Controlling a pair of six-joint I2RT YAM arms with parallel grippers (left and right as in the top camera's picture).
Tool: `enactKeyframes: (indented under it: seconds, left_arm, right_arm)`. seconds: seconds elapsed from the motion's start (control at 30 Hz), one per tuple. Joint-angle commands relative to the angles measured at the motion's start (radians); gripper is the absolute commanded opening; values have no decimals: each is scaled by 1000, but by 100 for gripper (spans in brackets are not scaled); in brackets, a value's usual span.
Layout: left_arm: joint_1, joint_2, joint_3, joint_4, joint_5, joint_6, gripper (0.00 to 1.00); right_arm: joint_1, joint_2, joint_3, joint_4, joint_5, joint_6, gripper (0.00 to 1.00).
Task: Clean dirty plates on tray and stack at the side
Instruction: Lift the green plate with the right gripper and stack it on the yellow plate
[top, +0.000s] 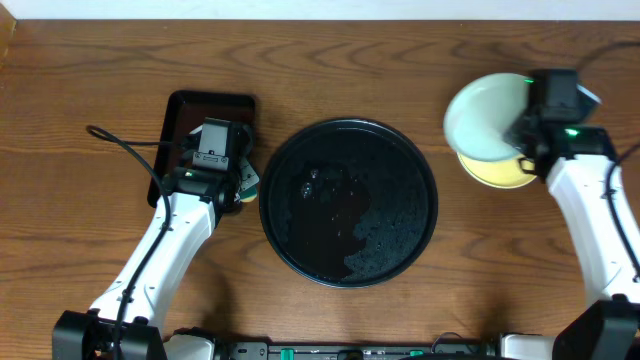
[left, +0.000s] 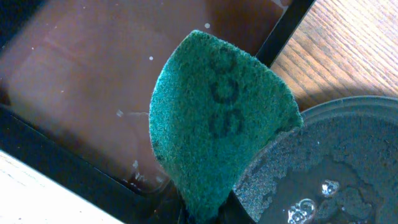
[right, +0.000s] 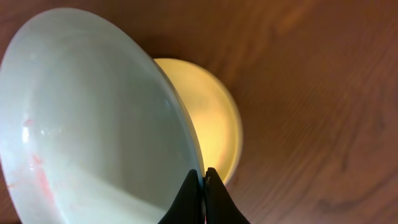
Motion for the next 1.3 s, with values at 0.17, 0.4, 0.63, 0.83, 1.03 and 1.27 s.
enactKeyframes:
  seconds: [0.17, 0.4, 0.63, 0.83, 1.03, 1.27]
  left_arm:
    - [5, 8, -10, 1, 2, 5, 8]
    - [5, 8, -10, 1, 2, 6, 8]
    - [5, 8, -10, 2, 2, 5, 8]
    - [5, 8, -10, 5, 2, 6, 8]
    - [5, 8, -10, 69, -6, 32, 8]
    - [34, 38, -10, 185, -157, 78, 8]
  right_arm:
    - [-140, -18, -192, 216, -121, 65, 2]
    - [-141, -3, -278, 356, -122, 68, 1]
    - [-141, 8, -278, 358, -168, 66, 24]
    - [-139, 8, -278, 364, -363, -21, 22]
    - [-118, -8, -278, 321, -523, -24, 24]
    - [-16, -56, -278, 197, -645, -81, 27]
